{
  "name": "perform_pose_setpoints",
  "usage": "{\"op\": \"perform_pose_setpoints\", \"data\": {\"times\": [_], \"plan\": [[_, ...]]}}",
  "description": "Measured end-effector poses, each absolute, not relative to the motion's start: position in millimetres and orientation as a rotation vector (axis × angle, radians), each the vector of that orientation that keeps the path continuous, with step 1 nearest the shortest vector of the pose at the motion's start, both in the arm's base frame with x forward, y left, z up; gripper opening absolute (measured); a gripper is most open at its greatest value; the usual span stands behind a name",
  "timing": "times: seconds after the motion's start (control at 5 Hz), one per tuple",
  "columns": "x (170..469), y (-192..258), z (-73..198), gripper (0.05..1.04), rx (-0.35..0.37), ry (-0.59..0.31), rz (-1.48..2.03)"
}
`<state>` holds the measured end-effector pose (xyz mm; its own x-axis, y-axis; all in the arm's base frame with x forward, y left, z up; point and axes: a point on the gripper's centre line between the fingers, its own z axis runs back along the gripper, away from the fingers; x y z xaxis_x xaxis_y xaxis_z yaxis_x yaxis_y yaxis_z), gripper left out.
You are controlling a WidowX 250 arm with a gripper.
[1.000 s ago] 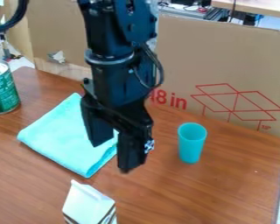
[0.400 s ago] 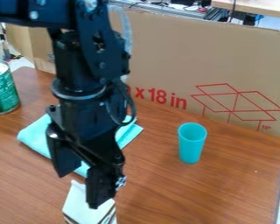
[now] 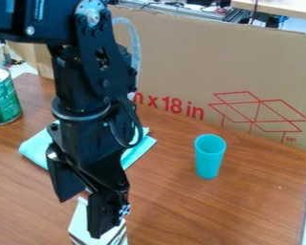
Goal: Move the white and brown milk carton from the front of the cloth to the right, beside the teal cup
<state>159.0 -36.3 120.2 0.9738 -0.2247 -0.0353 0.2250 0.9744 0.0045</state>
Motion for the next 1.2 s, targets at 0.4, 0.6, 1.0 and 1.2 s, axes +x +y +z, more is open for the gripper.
{"op": "perform_pose_setpoints", "data": {"times": [0.4, 0.6, 1.0, 1.2], "plan": [[161.5, -42.1, 121.7, 1.001, -0.026, 0.005, -0.222], [163.3, -41.6, 115.1, 1.001, -0.018, 0.016, -0.199], [163.2, -32.7, 83.8, 0.947, 0.012, 0.119, -0.144], [162.8, -33.3, 83.7, 0.853, 0.007, 0.111, -0.133]]}}
